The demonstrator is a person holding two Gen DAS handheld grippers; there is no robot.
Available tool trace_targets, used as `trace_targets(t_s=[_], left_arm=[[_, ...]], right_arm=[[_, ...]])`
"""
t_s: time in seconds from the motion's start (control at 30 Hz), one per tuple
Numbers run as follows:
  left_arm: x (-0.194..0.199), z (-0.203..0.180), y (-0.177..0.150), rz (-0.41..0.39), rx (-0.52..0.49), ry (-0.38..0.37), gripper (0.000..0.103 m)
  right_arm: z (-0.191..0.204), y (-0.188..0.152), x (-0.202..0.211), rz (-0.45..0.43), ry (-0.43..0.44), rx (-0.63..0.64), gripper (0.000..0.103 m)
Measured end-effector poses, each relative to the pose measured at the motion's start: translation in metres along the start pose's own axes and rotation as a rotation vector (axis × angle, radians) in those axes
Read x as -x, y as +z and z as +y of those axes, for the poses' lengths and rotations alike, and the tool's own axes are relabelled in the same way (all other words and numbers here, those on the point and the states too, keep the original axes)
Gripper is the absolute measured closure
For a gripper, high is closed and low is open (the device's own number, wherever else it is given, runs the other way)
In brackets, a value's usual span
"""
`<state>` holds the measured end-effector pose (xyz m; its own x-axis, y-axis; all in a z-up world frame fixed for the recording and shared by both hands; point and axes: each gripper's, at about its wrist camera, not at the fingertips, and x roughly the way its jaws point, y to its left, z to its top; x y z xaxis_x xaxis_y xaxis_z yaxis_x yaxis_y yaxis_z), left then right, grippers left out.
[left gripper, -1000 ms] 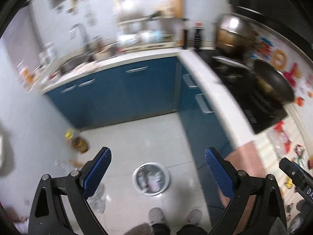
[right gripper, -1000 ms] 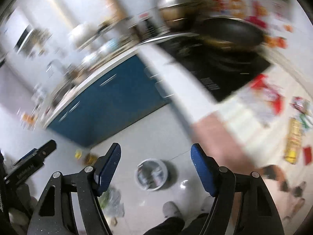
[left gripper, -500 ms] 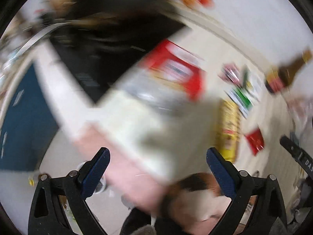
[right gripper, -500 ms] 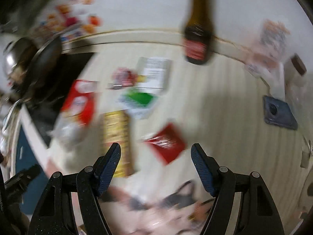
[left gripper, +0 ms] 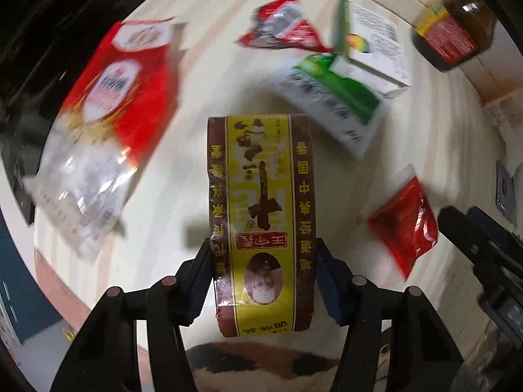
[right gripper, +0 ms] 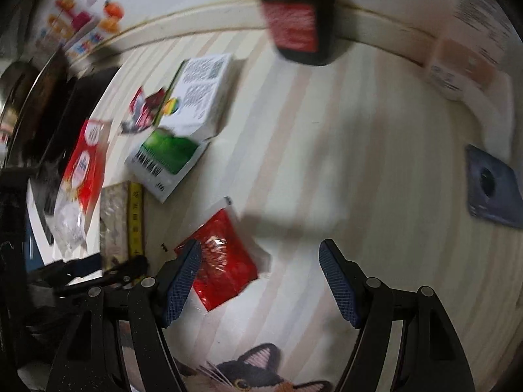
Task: Collect trash
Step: 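Grasp the yellow medicine box with the left tool while the right tool grasps the red sachet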
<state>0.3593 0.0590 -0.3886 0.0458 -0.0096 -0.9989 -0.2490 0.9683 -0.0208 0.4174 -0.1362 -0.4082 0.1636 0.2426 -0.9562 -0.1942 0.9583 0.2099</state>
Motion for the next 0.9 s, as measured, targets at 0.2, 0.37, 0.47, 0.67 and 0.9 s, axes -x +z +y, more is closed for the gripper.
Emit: trace_targets(t_s=[0.2, 0.37, 0.47, 0.67, 0.9], left_arm=[[0.004, 0.036, -0.020, -0.006, 0.087, 0.033, 0.048], [0.014, 0.035, -0.024, -0.037, 0.096, 0.039, 0.049], [0.026, 0.029, -0.023, -0.079, 0.094, 0.033, 0.049], [0.073, 0.041, -0.051, -0.183, 0.087, 0.004, 0.049], [0.119, 0.117, -0.113, -0.297, 0.176, -0.018, 0.049]], right_arm=[[0.042, -0.006, -0.021, -0.004, -0.081, 0.190, 0.066], [0.062, -0.015, -0.011, -0.034, -0.087, 0.215, 0.098], [0.067, -0.020, 0.004, -0.064, -0.082, 0.208, 0.099], [0.082, -0.041, 0.058, -0.144, -0.045, 0.196, 0.099], [0.136, -0.074, 0.107, -0.196, 0.036, 0.238, 0.099]])
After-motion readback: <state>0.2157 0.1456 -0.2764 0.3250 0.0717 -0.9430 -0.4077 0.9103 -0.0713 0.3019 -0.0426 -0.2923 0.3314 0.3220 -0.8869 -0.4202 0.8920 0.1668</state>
